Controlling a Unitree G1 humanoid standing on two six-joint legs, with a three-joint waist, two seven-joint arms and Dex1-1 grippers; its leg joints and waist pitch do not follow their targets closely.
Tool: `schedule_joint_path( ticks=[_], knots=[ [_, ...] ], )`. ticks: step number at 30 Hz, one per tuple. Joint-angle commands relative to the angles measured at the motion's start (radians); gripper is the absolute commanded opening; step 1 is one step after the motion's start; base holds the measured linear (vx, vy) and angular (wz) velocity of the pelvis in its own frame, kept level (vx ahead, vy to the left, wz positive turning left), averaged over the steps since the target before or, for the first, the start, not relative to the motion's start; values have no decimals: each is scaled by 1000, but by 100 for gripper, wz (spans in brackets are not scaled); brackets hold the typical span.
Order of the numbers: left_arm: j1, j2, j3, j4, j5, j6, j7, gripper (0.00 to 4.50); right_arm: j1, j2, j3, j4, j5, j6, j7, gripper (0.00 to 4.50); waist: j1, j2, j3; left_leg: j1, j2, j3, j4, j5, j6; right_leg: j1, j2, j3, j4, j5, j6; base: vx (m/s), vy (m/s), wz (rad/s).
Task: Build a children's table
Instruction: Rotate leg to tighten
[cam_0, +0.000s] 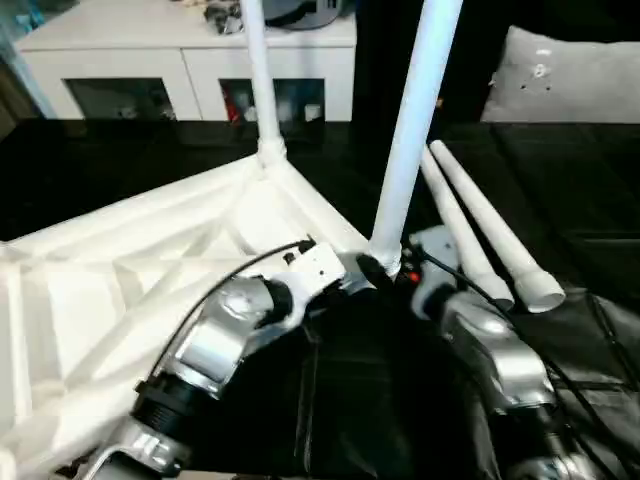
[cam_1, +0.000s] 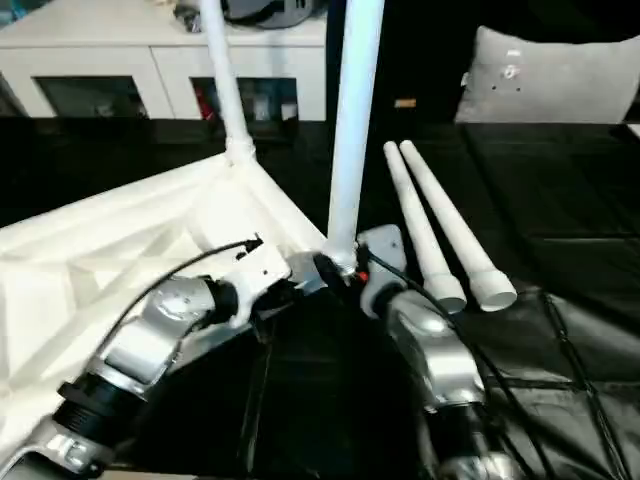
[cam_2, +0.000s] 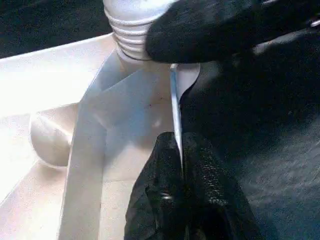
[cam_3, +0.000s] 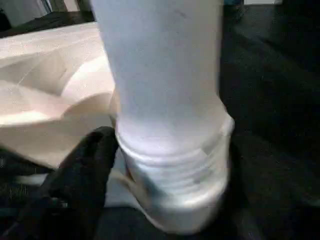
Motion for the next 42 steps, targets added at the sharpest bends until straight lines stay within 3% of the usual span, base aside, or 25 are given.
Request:
schedule_joint_path(
  ticks=[1, 2, 8, 9, 12, 15, 16, 18, 21, 29, 38, 42],
  knots=[
    [-35, 35, 0, 30, -12, -78, -72, 0, 26, -67, -7, -83, 21, -28, 84, 433, 6, -1, -64, 11, 39, -15, -61, -147, 64, 59, -69, 36, -73, -41, -223, 0, 0, 0],
    [-38, 39, -1, 39, -17, -91, -86, 0, 31, -81, -8, -92, 22, -36, 100, 444, 12, -1, -66, 16, 44, -15, -59, -160, 57, 58, -71, 40, -71, -59, -214, 0, 0, 0],
    [-80, 113, -47, 144, -56, -240, -283, 0, 66, -240, 3, -177, 69, -37, 340, 444, 22, -2, -64, 17, 45, -14, -60, -178, 58, 57, -73, 42, -72, -105, -209, 0, 0, 0],
    [-96, 144, -75, 179, -53, -315, -350, 0, 67, -293, 31, -188, 72, -29, 421, 444, 25, -2, -63, 16, 42, -15, -59, -181, 64, 58, -71, 39, -75, -119, -209, 0, 0, 0],
    [-114, 169, -99, 214, -47, -373, -414, 0, 59, -331, 64, -189, 75, -29, 492, 444, 27, -1, -63, 17, 46, -14, -59, -179, 66, 56, -73, 39, -72, -118, -215, 0, 0, 0],
    [-136, 186, -119, 253, -49, -436, -483, 0, 45, -363, 105, -189, 83, -15, 573, 444, 37, -6, -67, 17, 48, -13, -56, -157, 74, 57, -75, 38, -66, -102, -230, 0, 0, 0],
    [-143, 188, -123, 264, -49, -453, -500, 0, 39, -367, 116, -184, 80, -13, 592, 444, 39, -4, -68, 18, 51, -13, -56, -151, 75, 56, -77, 39, -65, -92, -234, 0, 0, 0],
    [-154, 191, -131, 279, -46, -477, -521, 0, 25, -367, 133, -168, 76, -10, 616, 444, 43, -10, -68, 15, 51, -12, -54, -138, 82, 56, -77, 38, -60, -70, -244, 0, 0, 0],
    [-164, 194, -140, 297, -48, -505, -545, 0, 9, -366, 149, -149, 74, -9, 643, 444, 47, -11, -68, 16, 51, -11, -53, -145, 79, 55, -81, 38, -61, -94, -246, 0, 0, 0],
    [-193, 190, -149, 373, -39, -588, -578, 0, -36, -359, 192, -107, 78, 23, 707, 374, 51, -13, -69, 15, 50, -11, -52, -138, 71, 55, -80, 37, -60, -109, -240, 0, 0, 0],
    [-196, 192, -142, 405, -44, -608, -585, 0, -41, -345, 195, -92, 85, 35, 723, 299, 56, -13, -70, 15, 50, -11, -51, -139, 65, 55, -81, 37, -58, -109, -241, 0, 0, 0],
    [-172, 182, -119, 376, -66, -551, -564, 0, -15, -319, 189, -118, 109, 65, 700, 273, 56, -15, -70, 15, 51, -10, -52, -134, 66, 55, -81, 37, -56, -109, -242, 0, 0, 0]
  ],
)
